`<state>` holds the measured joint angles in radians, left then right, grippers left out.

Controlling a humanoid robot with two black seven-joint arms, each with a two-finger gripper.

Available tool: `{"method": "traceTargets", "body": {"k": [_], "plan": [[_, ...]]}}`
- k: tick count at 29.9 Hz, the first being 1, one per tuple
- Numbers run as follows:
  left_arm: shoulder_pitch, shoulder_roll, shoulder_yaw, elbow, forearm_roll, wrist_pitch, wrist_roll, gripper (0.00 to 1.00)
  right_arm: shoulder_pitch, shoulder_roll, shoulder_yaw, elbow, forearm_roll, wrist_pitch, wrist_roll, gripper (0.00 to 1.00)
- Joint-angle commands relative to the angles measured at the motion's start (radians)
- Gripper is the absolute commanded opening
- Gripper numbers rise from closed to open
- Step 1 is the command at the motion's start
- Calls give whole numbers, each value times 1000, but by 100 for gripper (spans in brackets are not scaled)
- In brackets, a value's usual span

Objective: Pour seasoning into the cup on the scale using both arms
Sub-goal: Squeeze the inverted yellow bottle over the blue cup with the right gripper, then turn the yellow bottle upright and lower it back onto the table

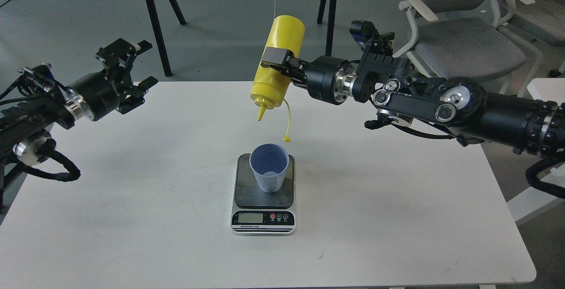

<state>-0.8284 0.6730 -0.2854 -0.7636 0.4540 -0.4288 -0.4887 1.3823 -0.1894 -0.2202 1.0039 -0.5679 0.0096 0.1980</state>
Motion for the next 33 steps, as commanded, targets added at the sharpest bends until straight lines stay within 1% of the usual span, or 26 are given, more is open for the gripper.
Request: {"method": "traceTargets", "body": {"k": [1, 6, 13, 18, 20, 25, 29, 33], "plan": [[0, -6, 2, 0, 0, 5, 0, 100, 44, 53, -108, -39, -47, -31, -5, 8], [2, -6, 0, 0, 0, 5, 0, 100, 83, 84, -186, -57, -64, -37, -14, 8], [6, -6, 0, 0, -2, 5, 0, 100, 83, 130, -194, -103, -66, -37, -17, 8], [9, -6, 0, 0, -1, 5, 0, 100, 75, 150, -191, -103, -50, -37, -31, 8], [11, -4, 0, 0, -2, 5, 0, 100, 70, 142, -162, -97, -32, -28, -31, 8], [12, 2, 2, 0, -2, 5, 0, 100, 23, 82, 31, -90, 164, -5, -38, 8], [12, 5, 2, 0, 0, 4, 0, 100, -40, -25, 275, -90, 284, 85, -46, 8], [12, 7, 2, 0, 0, 4, 0, 100, -144, -128, 543, -90, 472, 200, -74, 8]]}}
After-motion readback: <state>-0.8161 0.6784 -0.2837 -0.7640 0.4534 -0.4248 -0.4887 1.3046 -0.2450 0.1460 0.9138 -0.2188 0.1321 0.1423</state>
